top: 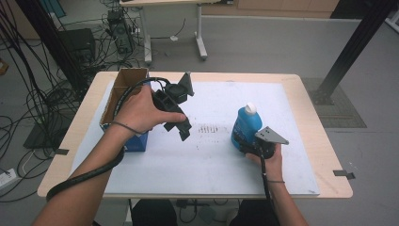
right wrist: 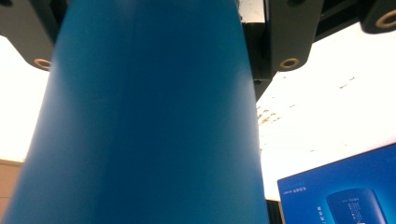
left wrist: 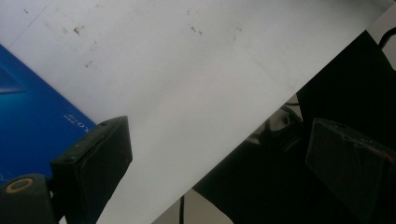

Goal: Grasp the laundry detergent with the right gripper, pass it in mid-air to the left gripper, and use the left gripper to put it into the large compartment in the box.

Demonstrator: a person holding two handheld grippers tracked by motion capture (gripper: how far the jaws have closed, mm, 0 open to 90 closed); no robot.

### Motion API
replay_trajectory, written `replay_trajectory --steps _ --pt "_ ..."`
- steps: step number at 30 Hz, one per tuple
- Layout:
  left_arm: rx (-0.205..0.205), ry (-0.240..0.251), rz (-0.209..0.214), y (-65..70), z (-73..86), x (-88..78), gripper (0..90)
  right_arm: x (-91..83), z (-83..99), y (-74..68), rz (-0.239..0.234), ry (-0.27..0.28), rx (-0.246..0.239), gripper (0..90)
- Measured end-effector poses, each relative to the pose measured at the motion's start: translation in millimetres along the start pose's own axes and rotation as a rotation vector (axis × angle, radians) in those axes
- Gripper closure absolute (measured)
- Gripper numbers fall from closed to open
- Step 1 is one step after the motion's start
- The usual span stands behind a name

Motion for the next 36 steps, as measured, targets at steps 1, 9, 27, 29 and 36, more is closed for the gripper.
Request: replay_trajectory --steps 1,9,27,29,36 --pt "0.003 0.002 0.002 0.0 0.0 -0.2 7.5 0.0 -0.2 0.2 -0.002 -0.001 0.0 41.0" --pt "0.025 0.011 0.0 0.4 0.1 -1.1 7.2 -0.5 -2.7 3.5 -0.026 -0.012 -0.009 41.3" --pt "0.164 0.028 0.004 10.9 -3.3 -2.6 7.6 -15.0 -11.4 23.2 -0.145 0.004 0.011 41.2" --pt "0.177 0.035 0.002 11.5 -2.7 -3.2 7.8 -15.7 -12.4 24.5 -0.162 0.005 0.012 41.2" --pt "0.244 0.066 -0.007 14.8 0.0 -5.2 7.6 -19.8 -22.1 32.5 -0.286 0.032 0.012 41.1"
Point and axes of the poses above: each handheld gripper's, and its own axes: x roughly forward along the jaws, z roughly out of its underside, y roughly to its right, the point moved 8 cm from there along x, roughly forward along the jaws, and after that the axes turned 4 degrees about -x, right-handed, at the moved point
